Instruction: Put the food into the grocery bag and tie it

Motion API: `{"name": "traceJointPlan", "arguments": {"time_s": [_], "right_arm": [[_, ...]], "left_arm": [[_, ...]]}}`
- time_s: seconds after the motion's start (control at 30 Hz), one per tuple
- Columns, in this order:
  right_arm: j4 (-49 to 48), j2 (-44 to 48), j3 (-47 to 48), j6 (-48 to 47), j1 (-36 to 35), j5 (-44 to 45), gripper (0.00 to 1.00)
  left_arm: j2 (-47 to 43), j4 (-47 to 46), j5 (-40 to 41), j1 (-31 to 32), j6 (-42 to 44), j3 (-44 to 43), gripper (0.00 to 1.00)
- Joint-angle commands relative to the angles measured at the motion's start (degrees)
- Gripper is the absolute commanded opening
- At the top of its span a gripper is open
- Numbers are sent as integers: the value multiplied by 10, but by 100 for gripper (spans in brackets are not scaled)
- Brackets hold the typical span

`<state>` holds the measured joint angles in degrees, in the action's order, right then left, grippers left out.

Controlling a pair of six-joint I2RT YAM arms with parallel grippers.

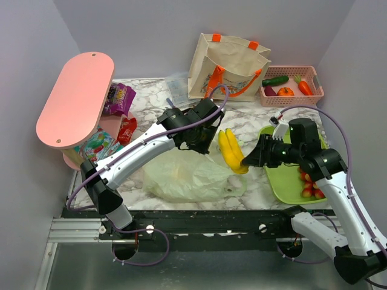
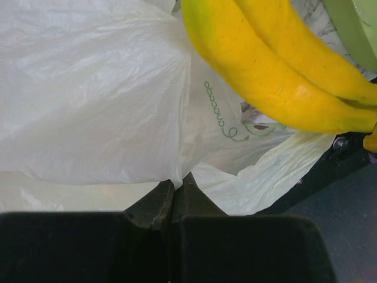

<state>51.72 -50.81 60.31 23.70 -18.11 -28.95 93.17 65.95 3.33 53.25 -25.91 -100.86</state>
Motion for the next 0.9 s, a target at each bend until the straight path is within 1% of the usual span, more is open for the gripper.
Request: {"name": "traceJointPlan", "arguments": {"time_s": [0.0, 0.37, 0.53, 0.77, 0.87], "right_arm": [[18, 21, -11, -8, -16, -34, 1], [43, 59, -36, 4, -57, -88, 1], [69, 62, -39, 3, -69, -54, 1], [51, 20, -26, 10, -69, -32, 1], [31, -5, -23, 12, -69, -47, 1]], "left_arm": [[6, -16, -19, 1, 9, -3, 0], [49, 10, 8, 1, 7, -60, 0], [61, 23, 11, 1, 12, -85, 0], [48, 19, -2, 1, 12, -83, 0], [38, 11, -10, 1, 11, -77, 0]]}}
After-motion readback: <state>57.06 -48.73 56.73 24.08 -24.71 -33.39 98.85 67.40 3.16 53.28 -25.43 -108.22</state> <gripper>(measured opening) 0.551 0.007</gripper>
